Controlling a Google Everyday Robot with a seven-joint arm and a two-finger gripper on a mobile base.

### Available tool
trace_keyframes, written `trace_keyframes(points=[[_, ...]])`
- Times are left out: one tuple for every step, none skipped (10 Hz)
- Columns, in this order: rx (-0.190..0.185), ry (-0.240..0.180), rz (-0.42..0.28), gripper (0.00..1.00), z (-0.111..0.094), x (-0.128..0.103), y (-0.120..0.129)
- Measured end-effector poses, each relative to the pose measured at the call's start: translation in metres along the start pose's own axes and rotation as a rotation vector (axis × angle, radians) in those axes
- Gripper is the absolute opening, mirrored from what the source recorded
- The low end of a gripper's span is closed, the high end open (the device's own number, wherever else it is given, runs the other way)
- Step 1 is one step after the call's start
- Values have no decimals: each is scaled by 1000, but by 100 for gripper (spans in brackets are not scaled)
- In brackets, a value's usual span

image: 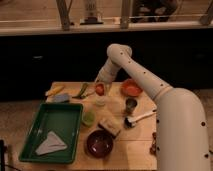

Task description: Place apple in paper cup

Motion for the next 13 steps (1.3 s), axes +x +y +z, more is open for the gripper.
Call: trace_keyframes(points=[[1, 0, 1, 80, -1, 0, 1], [1, 0, 2, 80, -3, 1, 2], [3, -1, 3, 80, -3, 0, 3], [3, -1, 4, 80, -4, 1, 4], [3, -2, 5, 80, -5, 1, 4], [5, -3, 4, 80, -5, 1, 4], [6, -3, 3, 80, -6, 1, 4], [8, -4, 3, 80, -6, 1, 4], [9, -5, 1, 80, -7, 1, 4], [9, -5, 0, 80, -7, 1, 4], [9, -6, 0, 80, -7, 1, 4], [7, -7, 0, 80, -7, 1, 5], [6, -8, 1, 80, -8, 0, 7]])
